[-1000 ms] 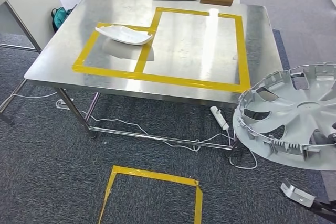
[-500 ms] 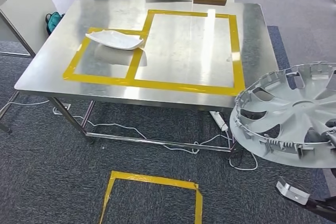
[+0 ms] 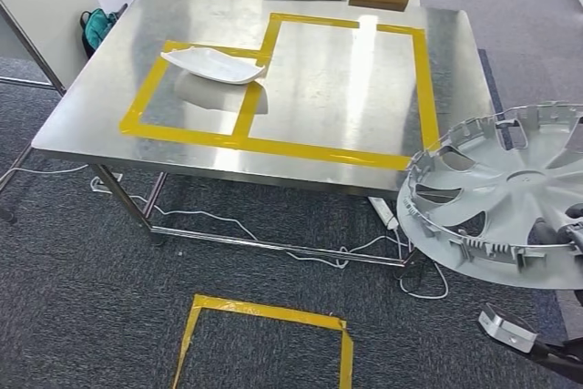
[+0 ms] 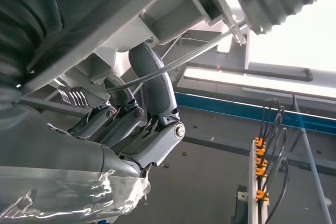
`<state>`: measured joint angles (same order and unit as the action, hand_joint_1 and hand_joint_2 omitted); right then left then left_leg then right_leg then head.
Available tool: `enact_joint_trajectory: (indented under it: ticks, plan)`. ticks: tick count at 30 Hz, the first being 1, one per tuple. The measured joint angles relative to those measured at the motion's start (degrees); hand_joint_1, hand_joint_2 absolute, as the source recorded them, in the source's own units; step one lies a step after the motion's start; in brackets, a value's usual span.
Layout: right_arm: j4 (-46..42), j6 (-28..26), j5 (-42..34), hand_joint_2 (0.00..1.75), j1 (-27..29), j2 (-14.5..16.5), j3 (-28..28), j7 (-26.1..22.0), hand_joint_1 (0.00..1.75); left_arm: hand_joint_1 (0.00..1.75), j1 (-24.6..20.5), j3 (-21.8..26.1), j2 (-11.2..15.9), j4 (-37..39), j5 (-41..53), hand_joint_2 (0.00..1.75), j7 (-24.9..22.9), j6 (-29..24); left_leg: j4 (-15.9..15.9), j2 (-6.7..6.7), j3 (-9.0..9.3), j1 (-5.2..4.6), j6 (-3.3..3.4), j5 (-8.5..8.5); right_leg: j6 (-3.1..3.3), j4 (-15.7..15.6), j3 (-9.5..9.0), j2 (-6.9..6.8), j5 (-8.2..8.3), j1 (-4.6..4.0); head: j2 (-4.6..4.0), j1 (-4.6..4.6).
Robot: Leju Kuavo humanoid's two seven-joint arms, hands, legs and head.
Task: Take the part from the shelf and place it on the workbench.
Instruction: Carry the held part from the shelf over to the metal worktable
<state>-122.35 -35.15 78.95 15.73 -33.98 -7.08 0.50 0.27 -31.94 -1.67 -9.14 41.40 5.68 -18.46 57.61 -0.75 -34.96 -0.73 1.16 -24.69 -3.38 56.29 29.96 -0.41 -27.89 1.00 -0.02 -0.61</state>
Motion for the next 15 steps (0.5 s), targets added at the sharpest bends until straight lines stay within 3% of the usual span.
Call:
enact_joint_trajectory:
  ticks: [3,5,6,8,10,11,12,14,15]
  plan:
    - [0.06,0.01,0.02,1.75,-0.05,0.03,0.25,0.02,1.75,0.00,-0.09,-0.08,0.05,0.00,0.26,0.00,0.00,0.30,-0.86,-0.01,0.46,-0.10,1.09,-0.38,-1.14,0.15,-0.42,0.04,0.71,0.20,0.01,0.02]
    - [0.15,0.02,0.04,1.75,-0.15,0.07,0.39,0.03,1.75,0.00,-0.17,-0.20,0.04,0.00,0.46,0.00,0.00,0.37,-1.78,-0.03,1.53,0.10,1.78,-0.27,-1.29,1.44,-0.11,0.09,0.16,0.27,0.00,-0.14]
    - [0.19,0.03,0.05,1.75,-0.26,0.07,0.42,0.04,1.75,0.00,-0.19,-0.26,0.02,0.00,0.52,0.00,0.00,0.39,-1.99,-0.04,2.04,0.20,1.93,-0.16,-1.11,3.34,0.76,0.14,-1.21,0.30,0.00,-0.26]
    - [0.25,0.03,0.07,1.75,-0.40,0.08,0.50,0.08,1.75,0.00,-0.20,-0.37,-0.04,0.00,0.59,0.00,0.00,0.42,-2.08,-0.04,2.43,0.26,1.93,-0.20,-0.97,10.35,4.52,0.23,-4.88,0.33,-0.01,-0.52]
    - [0.34,0.03,0.09,1.75,-0.41,0.09,0.68,0.10,1.75,0.00,-0.19,-0.39,-0.10,0.00,0.60,0.00,0.00,0.43,-2.03,-0.06,2.63,0.34,1.66,-0.44,-1.44,16.00,8.13,0.24,-6.60,0.44,-0.01,-0.56]
    - [0.42,0.03,0.11,1.75,-0.40,0.09,0.76,0.11,1.75,0.00,-0.18,-0.40,-0.13,0.00,0.62,0.00,0.00,0.43,-1.99,-0.11,2.85,0.48,1.39,-0.63,-1.72,15.91,8.54,0.23,-5.78,0.58,-0.01,-0.57]
    - [0.49,0.03,0.14,1.75,-0.38,0.10,0.82,0.11,1.75,0.00,-0.19,-0.42,-0.15,0.00,0.67,0.00,0.00,0.44,-1.90,-0.18,3.17,0.72,1.01,-0.88,-2.01,13.57,7.80,0.23,-3.86,0.81,-0.01,-0.56]
    - [0.67,0.04,0.21,1.75,-0.44,0.16,0.90,0.14,1.75,0.00,-0.21,-0.45,-0.03,0.00,0.83,0.00,-0.02,0.44,-1.54,-0.33,3.78,1.03,-0.09,-1.56,-2.85,6.20,4.88,0.52,0.22,1.30,-0.01,-0.69]
    - [0.77,0.04,0.24,1.75,-0.53,0.22,0.96,0.17,1.75,0.00,-0.24,-0.48,0.02,0.00,0.94,0.00,-0.03,0.45,-1.30,-0.36,3.85,1.07,-0.63,-1.85,-2.65,3.59,3.89,0.79,0.75,1.41,-0.01,-0.82]
